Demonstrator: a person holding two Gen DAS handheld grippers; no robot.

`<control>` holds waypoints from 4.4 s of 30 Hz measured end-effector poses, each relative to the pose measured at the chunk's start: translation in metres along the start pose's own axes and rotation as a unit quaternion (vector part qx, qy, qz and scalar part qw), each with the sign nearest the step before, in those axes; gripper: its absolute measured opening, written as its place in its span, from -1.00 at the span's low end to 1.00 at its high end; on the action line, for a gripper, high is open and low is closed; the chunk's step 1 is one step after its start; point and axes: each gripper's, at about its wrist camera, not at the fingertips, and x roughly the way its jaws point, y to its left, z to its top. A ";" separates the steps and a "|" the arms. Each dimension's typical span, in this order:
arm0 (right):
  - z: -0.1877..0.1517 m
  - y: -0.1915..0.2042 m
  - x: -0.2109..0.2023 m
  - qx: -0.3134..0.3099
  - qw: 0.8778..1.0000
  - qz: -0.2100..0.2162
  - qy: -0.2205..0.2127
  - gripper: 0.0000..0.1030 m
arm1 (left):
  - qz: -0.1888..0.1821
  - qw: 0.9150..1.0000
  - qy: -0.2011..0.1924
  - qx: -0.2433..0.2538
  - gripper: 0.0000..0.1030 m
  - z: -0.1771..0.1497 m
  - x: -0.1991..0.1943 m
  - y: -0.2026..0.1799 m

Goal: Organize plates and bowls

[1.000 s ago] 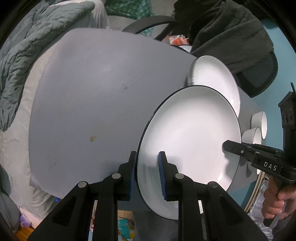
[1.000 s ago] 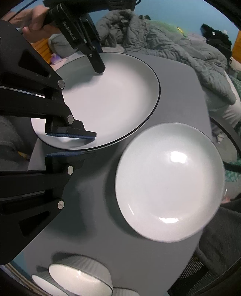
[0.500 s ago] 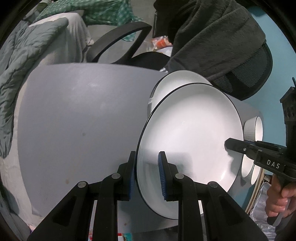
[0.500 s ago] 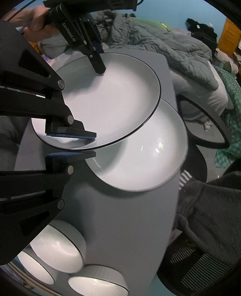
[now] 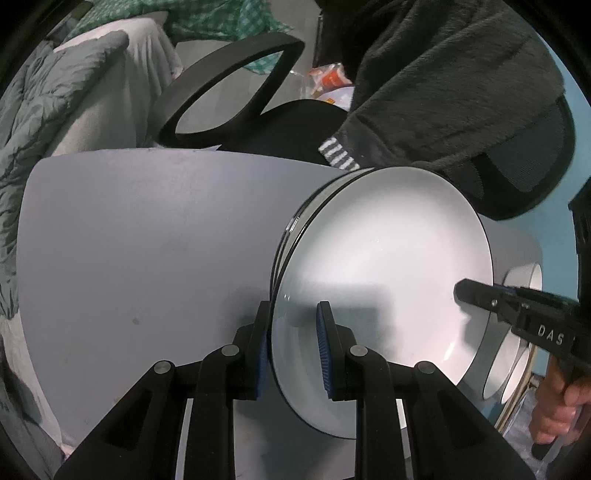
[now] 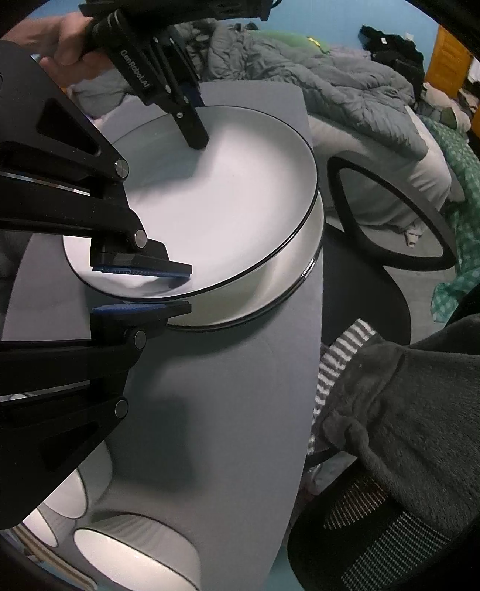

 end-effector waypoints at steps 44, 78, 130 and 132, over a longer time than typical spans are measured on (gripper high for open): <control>0.005 0.016 -0.004 0.022 0.998 -0.055 -0.005 0.30 | 0.017 0.999 -0.011 0.041 -0.01 -0.010 -0.006 -0.022; -0.079 0.094 -0.126 -0.071 0.967 -0.169 -0.176 0.30 | 0.027 0.977 -0.200 0.067 0.50 -0.091 -0.173 -0.018; -0.206 0.070 -0.217 0.089 0.941 -0.174 -0.277 0.33 | -0.060 0.950 -0.219 0.213 0.52 -0.154 -0.227 -0.082; -0.208 0.063 -0.221 0.098 0.939 -0.176 -0.279 0.33 | -0.062 0.948 -0.217 0.223 0.52 -0.153 -0.226 -0.091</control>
